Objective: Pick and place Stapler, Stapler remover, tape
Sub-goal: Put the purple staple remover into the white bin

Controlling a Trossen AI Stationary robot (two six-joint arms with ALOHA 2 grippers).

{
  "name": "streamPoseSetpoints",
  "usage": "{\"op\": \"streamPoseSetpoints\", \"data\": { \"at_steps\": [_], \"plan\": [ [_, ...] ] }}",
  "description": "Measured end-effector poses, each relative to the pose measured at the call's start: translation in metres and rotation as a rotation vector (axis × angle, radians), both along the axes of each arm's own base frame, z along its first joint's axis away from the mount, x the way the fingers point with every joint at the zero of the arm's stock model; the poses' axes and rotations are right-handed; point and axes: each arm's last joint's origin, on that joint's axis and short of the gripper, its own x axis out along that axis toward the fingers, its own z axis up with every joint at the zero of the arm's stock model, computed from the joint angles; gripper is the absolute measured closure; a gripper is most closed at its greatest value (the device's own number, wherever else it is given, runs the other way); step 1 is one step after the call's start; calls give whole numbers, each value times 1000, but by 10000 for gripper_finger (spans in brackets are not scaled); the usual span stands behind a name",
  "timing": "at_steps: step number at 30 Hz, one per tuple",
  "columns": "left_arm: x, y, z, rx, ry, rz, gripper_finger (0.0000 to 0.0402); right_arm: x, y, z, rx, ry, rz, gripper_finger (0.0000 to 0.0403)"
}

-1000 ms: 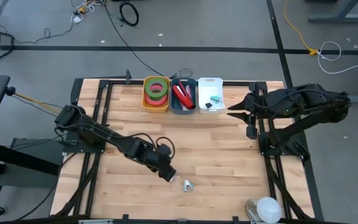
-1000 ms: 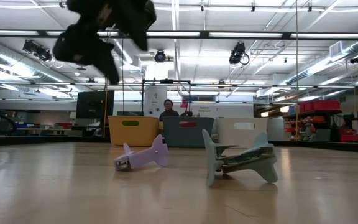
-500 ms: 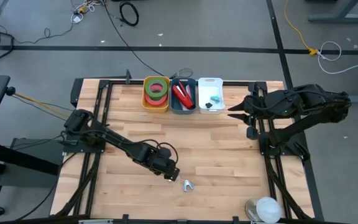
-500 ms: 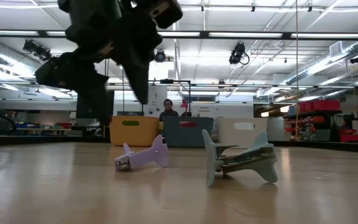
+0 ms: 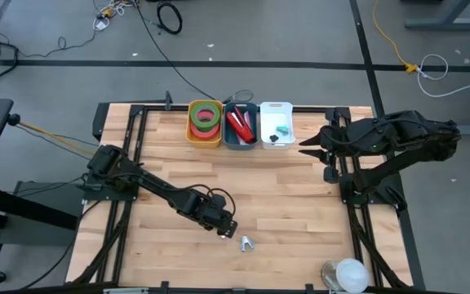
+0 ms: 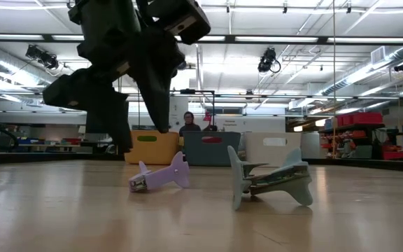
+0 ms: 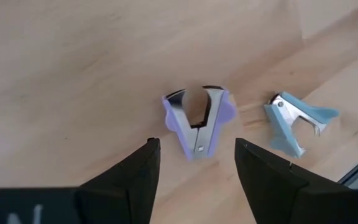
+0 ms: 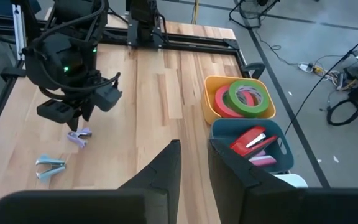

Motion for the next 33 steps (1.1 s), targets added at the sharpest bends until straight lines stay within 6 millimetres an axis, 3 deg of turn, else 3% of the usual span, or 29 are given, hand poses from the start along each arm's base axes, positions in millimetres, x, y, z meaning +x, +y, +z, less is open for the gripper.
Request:
{"op": "streamPoseSetpoints", "data": {
  "at_steps": [15, 24, 33],
  "plan": [
    [-2, 3, -2, 48, 14, 26, 193, 0, 0, 0, -1, -3, 0, 321],
    [6, 8, -18, 34, 47, 38, 194, 0, 0, 0, -7, -3, 2, 321],
    [5, 9, -18, 13, 64, 32, 217, 0, 0, 0, -8, 2, 2, 321]
  ]
}}
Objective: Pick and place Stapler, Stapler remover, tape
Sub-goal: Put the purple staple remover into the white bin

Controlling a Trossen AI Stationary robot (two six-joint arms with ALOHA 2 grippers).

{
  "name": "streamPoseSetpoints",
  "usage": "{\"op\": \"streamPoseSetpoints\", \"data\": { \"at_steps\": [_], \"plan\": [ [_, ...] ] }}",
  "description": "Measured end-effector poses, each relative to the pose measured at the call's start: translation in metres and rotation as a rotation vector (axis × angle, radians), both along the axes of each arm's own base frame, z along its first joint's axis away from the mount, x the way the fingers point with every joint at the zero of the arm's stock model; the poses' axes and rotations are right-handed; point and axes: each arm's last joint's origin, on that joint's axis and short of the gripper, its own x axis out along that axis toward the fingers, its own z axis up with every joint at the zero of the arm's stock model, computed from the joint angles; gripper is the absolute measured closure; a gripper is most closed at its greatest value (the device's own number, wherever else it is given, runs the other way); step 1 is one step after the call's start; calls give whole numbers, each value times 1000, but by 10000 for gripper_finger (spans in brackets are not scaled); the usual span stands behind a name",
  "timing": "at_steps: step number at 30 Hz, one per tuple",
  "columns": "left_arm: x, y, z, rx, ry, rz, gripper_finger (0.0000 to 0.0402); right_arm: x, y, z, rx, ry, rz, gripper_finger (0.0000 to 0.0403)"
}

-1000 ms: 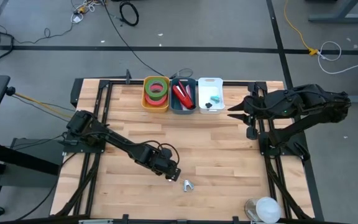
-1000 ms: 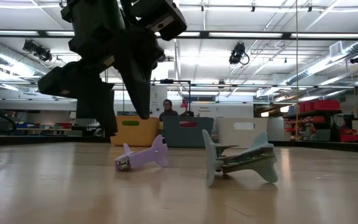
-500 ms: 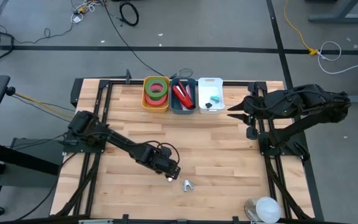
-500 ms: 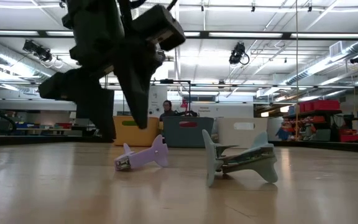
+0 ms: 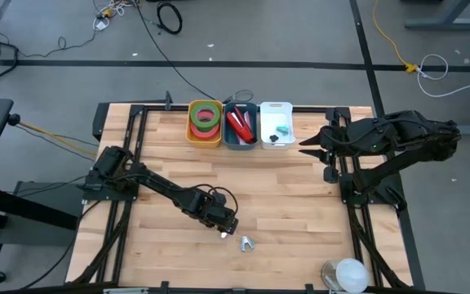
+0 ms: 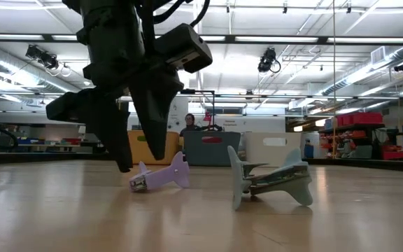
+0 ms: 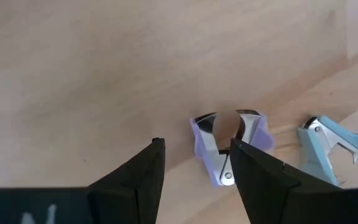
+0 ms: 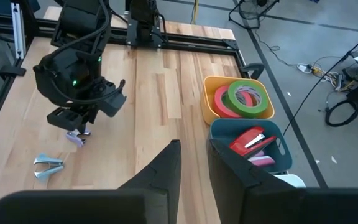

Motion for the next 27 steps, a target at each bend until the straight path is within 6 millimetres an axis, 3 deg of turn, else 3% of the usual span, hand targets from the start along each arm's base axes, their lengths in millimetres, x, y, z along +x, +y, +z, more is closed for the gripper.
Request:
{"op": "streamPoseSetpoints", "data": {
  "at_steps": [21, 27],
  "plan": [
    [2, -1, -6, -32, 13, 40, 226, 0, 0, 0, -2, 2, 4, 321],
    [2, -1, -6, -34, 12, 41, 263, 0, 0, 0, -2, 2, 3, 321]
  ]
}}
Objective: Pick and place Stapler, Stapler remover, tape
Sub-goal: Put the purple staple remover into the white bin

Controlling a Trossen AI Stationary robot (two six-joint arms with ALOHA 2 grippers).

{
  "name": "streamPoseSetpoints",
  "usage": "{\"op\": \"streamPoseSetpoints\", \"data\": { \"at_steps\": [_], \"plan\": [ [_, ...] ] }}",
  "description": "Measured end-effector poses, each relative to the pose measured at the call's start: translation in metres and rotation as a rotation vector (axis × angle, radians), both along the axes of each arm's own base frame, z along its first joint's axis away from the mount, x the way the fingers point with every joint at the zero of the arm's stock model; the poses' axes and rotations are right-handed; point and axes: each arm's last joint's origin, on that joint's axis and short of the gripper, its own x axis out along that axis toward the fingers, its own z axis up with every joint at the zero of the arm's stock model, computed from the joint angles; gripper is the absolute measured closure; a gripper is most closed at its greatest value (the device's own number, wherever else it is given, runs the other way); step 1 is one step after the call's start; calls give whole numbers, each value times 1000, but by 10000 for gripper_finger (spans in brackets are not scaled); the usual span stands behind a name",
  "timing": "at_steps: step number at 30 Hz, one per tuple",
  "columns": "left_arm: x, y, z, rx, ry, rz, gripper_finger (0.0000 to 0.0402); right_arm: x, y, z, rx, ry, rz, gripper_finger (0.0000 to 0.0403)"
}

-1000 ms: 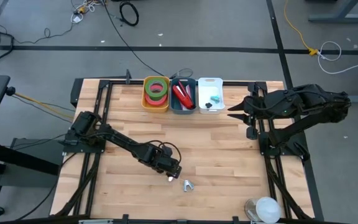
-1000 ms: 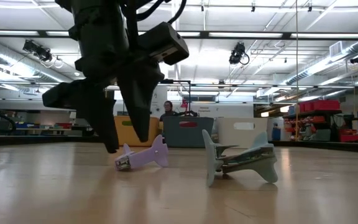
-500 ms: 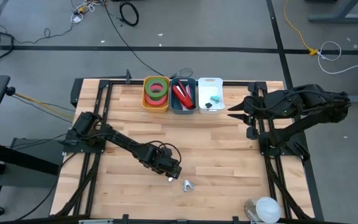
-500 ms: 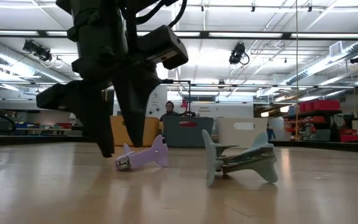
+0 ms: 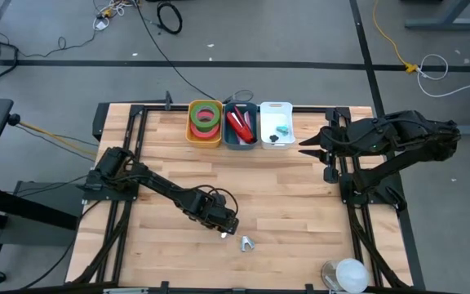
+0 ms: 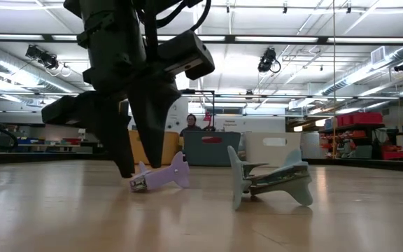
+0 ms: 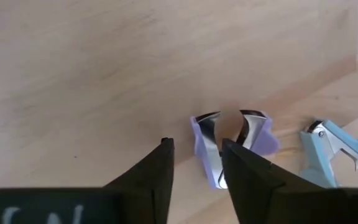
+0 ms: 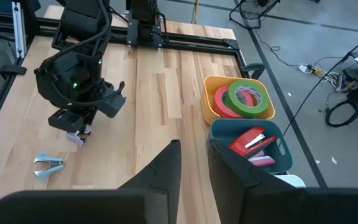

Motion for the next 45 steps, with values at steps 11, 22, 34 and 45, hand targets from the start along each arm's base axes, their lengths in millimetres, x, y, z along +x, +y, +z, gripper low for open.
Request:
{"op": "streamPoseSetpoints", "data": {
  "at_steps": [11, 22, 34, 45],
  "plan": [
    [0, 0, 0, -6, -2, -2, 340, 0, 0, 0, 1, 0, 0, 321],
    [0, 0, 0, -3, -5, 0, 376, 0, 0, 0, 1, 0, 0, 321],
    [2, -1, 1, -6, -19, -3, 390, 0, 0, 0, 1, 0, 0, 321],
    [9, 10, 16, -16, -117, -7, 396, 0, 0, 0, -15, -1, 11, 321]
  ]
}}
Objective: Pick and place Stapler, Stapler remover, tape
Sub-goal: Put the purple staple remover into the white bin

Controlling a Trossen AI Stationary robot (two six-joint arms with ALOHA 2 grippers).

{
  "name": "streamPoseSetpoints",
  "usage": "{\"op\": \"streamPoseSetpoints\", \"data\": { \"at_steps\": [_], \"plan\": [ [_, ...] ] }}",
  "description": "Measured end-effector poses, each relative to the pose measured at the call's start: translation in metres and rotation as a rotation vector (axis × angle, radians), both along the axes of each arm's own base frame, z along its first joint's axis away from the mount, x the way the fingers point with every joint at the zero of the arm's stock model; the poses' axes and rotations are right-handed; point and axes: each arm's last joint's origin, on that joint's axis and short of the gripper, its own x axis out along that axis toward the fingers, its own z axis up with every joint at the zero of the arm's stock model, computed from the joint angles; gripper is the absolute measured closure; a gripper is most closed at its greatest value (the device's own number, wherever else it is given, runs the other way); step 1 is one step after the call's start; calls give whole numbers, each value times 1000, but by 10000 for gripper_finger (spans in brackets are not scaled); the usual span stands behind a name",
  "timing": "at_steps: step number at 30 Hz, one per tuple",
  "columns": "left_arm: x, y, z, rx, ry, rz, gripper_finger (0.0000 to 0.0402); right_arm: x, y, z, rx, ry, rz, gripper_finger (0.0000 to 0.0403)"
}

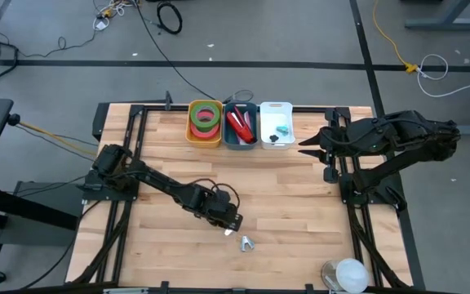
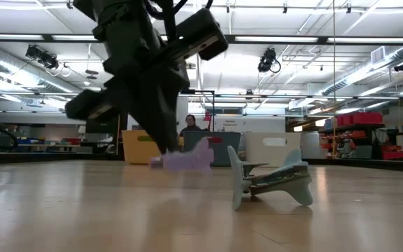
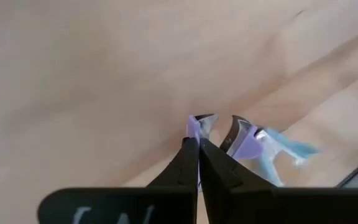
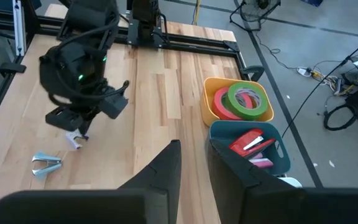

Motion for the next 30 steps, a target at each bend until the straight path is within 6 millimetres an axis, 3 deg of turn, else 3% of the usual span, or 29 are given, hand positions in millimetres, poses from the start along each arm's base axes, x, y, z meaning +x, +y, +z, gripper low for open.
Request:
{"op": "streamPoseSetpoints", "data": {
  "at_steps": [18, 30],
  "plan": [
    [8, 82, 99, 261, -506, -2, 396, 2, 0, 3, -5, -30, 6, 321],
    [5, 136, 135, 430, -700, -7, 395, 5, 1, 5, -1, -67, -1, 321]
  ]
}}
